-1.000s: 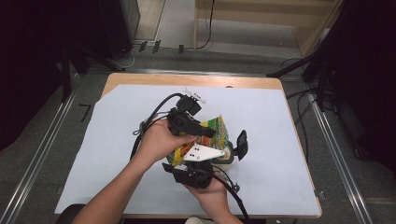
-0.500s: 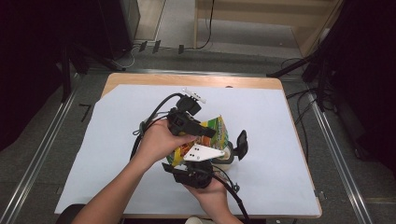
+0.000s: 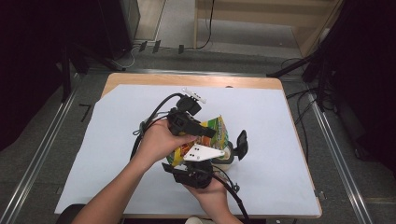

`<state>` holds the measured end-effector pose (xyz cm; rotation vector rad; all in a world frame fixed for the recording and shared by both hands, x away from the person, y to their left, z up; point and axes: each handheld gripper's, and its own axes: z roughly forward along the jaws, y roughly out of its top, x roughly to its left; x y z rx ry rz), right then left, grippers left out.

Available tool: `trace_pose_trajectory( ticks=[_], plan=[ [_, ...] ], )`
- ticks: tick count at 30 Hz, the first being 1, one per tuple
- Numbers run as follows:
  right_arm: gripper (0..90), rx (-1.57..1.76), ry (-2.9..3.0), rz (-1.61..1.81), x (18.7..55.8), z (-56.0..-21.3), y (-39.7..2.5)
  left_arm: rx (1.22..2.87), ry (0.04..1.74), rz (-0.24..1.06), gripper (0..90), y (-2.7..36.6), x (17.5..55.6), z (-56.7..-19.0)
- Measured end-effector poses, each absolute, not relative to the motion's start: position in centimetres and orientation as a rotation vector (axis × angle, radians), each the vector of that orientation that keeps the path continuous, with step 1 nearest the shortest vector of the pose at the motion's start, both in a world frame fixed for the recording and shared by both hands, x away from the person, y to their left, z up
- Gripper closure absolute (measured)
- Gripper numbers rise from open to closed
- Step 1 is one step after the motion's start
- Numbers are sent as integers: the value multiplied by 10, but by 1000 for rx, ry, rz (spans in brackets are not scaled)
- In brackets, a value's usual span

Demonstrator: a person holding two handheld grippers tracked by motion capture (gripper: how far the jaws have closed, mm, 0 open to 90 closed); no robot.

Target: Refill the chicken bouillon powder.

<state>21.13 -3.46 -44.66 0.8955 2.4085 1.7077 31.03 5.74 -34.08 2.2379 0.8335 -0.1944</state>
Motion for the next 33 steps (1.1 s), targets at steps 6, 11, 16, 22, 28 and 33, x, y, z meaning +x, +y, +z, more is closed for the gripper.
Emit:
trace_pose_trajectory(
  ticks=[6, 11, 16, 22, 28, 33],
  plan=[
    [686, 899, 2410, 1720, 210, -445, -34, 2239, 834, -196, 768, 57, 310, -341],
    [685, 908, 2410, 1721, 209, -445, -34, 2241, 835, -195, 769, 57, 310, -341],
    [685, 910, 2411, 1721, 209, -445, -34, 2239, 835, -198, 769, 57, 310, -341],
    [685, 911, 2412, 1721, 209, -445, -34, 2241, 836, -198, 769, 57, 310, -342],
    [685, 906, 2413, 1718, 209, -445, -34, 2241, 835, -199, 769, 57, 311, -342],
    [684, 904, 2410, 1716, 208, -445, -33, 2243, 832, -203, 768, 57, 311, -342]
  ],
)
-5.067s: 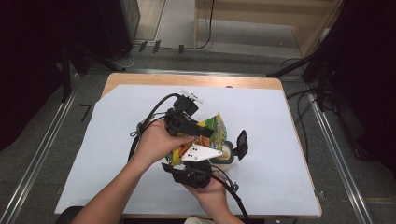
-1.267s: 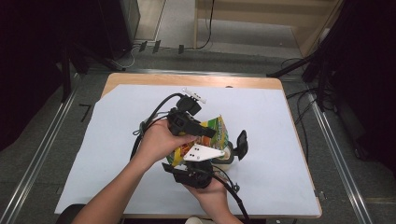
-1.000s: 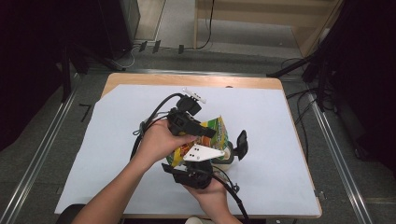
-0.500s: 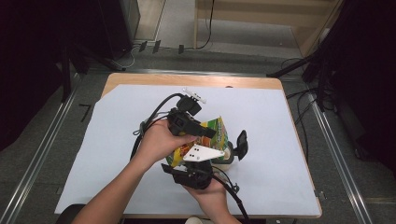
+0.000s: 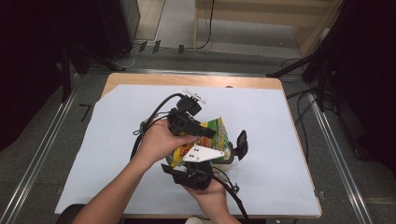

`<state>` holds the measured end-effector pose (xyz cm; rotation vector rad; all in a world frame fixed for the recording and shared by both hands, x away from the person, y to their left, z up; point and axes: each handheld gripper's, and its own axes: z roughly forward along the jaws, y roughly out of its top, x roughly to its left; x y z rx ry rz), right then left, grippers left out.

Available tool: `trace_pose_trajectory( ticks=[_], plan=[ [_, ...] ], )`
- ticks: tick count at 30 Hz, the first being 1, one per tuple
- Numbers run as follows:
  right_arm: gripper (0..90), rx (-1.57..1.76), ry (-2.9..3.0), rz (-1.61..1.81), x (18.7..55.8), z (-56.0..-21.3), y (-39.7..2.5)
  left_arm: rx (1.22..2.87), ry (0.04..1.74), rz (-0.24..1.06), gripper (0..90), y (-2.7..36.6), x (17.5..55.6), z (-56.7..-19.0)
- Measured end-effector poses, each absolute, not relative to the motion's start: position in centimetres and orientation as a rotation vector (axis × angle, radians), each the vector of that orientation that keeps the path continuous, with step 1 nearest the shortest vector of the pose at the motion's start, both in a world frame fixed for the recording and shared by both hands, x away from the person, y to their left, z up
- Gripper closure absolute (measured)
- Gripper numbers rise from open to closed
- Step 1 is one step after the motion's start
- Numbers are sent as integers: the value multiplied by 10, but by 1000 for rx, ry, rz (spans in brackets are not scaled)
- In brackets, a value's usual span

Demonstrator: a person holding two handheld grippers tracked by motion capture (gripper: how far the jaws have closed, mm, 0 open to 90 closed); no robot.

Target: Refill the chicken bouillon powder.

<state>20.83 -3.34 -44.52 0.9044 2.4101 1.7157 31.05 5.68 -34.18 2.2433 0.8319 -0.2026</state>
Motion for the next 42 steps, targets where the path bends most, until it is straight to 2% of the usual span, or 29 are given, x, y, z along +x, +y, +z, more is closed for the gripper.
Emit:
trace_pose_trajectory(
  ticks=[31, 42],
  plan=[
    [663, 884, 2395, 1683, 205, -445, -31, 2245, 833, -197, 768, 56, 310, -341],
    [681, 892, 2397, 1684, 206, -444, -32, 2243, 833, -195, 768, 57, 310, -341]
  ],
)
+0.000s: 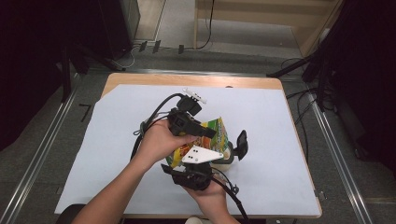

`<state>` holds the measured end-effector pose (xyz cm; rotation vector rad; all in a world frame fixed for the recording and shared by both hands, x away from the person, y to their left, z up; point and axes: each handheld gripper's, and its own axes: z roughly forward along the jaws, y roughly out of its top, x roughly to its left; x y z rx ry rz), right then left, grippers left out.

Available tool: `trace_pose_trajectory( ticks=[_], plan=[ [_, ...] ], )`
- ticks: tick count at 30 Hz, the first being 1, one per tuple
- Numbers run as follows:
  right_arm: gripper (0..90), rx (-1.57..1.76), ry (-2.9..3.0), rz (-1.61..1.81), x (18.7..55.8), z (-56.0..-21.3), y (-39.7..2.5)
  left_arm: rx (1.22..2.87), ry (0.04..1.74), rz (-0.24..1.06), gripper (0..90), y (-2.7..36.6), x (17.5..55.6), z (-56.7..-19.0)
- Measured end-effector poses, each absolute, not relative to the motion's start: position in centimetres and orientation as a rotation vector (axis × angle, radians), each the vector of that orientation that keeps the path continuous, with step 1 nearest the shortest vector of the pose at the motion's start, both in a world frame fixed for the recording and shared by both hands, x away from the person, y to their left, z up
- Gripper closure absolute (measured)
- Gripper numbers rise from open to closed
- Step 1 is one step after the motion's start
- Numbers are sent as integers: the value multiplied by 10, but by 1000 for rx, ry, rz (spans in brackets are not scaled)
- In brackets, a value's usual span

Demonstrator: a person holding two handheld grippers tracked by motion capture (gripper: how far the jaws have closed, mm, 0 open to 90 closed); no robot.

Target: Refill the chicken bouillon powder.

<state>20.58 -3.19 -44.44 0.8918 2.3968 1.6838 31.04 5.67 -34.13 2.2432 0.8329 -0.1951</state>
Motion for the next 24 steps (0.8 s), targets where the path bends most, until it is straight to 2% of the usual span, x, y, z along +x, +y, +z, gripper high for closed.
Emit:
trace_pose_trajectory(
  ticks=[24],
  plan=[
    [690, 916, 2395, 1719, 206, -444, -33, 2243, 830, -185, 765, 56, 308, -339]
  ],
)
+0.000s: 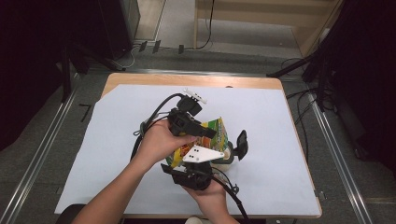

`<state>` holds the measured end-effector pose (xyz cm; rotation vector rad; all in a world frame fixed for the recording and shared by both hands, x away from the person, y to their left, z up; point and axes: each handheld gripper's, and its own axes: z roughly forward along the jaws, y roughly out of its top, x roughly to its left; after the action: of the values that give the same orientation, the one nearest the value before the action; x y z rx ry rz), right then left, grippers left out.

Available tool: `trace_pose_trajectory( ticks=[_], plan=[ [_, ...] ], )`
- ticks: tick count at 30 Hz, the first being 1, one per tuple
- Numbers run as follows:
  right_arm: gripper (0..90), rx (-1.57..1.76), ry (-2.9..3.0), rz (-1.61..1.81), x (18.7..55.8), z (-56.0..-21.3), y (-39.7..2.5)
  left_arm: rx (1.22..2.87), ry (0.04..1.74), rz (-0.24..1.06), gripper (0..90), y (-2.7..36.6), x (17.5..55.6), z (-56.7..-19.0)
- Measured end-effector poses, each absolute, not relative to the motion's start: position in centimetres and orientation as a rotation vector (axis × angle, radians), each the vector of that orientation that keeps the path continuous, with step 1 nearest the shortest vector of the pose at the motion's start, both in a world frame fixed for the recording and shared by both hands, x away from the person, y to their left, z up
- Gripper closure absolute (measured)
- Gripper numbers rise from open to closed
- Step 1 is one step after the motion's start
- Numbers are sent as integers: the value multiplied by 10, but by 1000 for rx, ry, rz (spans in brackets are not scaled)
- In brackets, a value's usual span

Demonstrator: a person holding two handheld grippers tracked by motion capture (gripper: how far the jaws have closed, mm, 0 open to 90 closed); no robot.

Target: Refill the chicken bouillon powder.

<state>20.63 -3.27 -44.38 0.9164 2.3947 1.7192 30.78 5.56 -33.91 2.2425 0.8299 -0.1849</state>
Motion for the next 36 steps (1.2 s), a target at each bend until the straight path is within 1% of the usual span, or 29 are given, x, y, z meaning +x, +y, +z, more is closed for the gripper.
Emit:
trace_pose_trajectory(
  ticks=[9, 24, 30, 32, 36],
  plan=[
    [692, 921, 2387, 1729, 208, -445, -34, 2243, 826, -163, 752, 55, 306, -338],
    [698, 946, 2380, 1730, 214, -447, -38, 2230, 820, -166, 749, 57, 305, -335],
    [686, 936, 2375, 1733, 212, -445, -39, 2236, 829, -141, 776, 57, 305, -335],
    [682, 920, 2372, 1729, 210, -443, -38, 2227, 830, -151, 777, 58, 306, -335],
    [677, 916, 2373, 1741, 210, -442, -37, 2232, 834, -126, 780, 57, 305, -333]
  ],
)
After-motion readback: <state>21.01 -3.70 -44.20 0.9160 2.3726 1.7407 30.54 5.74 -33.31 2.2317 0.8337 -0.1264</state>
